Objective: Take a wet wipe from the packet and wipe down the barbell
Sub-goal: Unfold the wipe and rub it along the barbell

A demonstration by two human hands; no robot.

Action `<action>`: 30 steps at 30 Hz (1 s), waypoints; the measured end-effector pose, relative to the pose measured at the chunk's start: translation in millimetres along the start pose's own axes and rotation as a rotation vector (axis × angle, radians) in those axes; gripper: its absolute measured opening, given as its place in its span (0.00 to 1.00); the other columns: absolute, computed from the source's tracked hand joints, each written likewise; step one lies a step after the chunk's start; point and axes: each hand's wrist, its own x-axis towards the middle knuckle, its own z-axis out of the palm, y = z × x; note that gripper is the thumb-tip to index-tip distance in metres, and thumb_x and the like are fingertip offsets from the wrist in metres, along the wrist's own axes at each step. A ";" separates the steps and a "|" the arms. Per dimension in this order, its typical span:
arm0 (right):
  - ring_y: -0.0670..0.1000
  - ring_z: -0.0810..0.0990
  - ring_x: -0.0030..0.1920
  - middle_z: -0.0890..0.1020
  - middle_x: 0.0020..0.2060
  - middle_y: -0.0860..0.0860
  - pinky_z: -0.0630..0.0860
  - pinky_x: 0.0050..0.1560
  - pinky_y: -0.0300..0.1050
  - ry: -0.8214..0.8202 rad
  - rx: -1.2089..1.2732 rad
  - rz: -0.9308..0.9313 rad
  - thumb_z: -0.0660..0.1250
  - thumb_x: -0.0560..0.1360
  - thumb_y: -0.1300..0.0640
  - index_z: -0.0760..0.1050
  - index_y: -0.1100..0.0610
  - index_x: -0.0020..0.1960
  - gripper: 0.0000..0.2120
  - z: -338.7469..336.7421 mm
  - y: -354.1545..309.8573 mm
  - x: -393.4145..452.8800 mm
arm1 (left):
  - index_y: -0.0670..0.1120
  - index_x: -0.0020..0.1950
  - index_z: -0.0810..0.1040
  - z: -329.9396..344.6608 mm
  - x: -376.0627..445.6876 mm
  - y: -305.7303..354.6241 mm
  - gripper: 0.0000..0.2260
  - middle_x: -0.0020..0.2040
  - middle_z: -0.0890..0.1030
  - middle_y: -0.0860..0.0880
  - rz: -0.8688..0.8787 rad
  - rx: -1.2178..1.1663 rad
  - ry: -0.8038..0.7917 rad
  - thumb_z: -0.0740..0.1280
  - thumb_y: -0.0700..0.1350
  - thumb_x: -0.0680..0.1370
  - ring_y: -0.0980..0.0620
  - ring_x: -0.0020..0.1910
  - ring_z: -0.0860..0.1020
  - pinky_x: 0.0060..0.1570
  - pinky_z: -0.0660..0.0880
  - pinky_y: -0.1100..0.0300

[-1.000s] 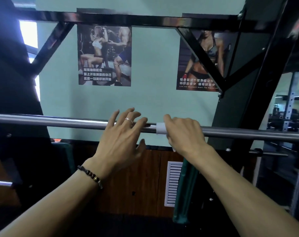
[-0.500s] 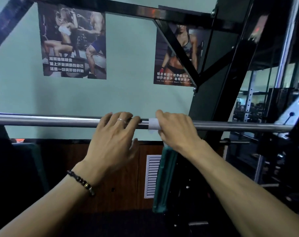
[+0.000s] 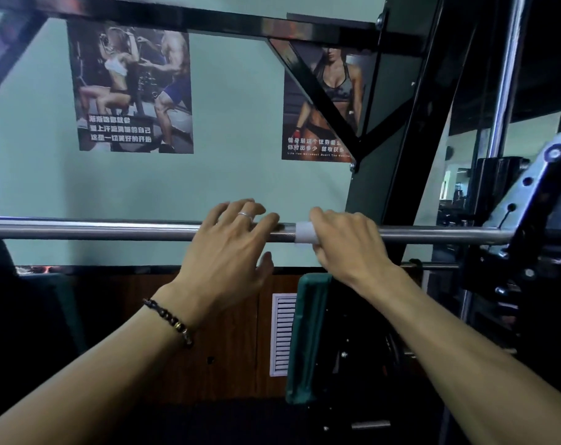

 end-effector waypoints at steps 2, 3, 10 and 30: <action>0.58 0.76 0.33 0.80 0.37 0.54 0.63 0.33 0.46 -0.028 0.018 -0.042 0.70 0.69 0.57 0.69 0.57 0.48 0.12 2.0 16.6 -7.6 | 0.45 0.63 0.73 2.6 8.1 14.8 0.22 0.60 0.78 0.41 0.012 -0.004 0.004 0.67 0.49 0.70 0.40 0.62 0.73 0.63 0.68 0.44; 0.58 0.76 0.34 0.80 0.38 0.54 0.65 0.33 0.47 -0.046 0.027 -0.036 0.70 0.69 0.57 0.69 0.57 0.48 0.13 2.2 31.9 -14.0 | 0.45 0.63 0.73 4.3 12.2 22.2 0.22 0.59 0.78 0.41 0.021 -0.007 0.000 0.67 0.49 0.71 0.40 0.62 0.73 0.63 0.68 0.44; 0.57 0.74 0.34 0.78 0.36 0.54 0.70 0.37 0.50 -0.038 0.014 0.180 0.70 0.68 0.61 0.70 0.58 0.45 0.10 5.1 106.9 -53.3 | 0.46 0.62 0.74 13.2 29.4 54.4 0.22 0.57 0.79 0.42 0.082 -0.015 0.015 0.69 0.50 0.70 0.40 0.57 0.76 0.60 0.72 0.44; 0.56 0.73 0.45 0.78 0.44 0.53 0.70 0.50 0.51 -0.026 -0.023 0.361 0.70 0.69 0.65 0.70 0.56 0.49 0.13 17.6 149.3 -80.3 | 0.46 0.63 0.73 32.0 63.8 120.9 0.23 0.57 0.79 0.42 0.156 -0.087 0.063 0.69 0.50 0.69 0.40 0.54 0.77 0.60 0.71 0.44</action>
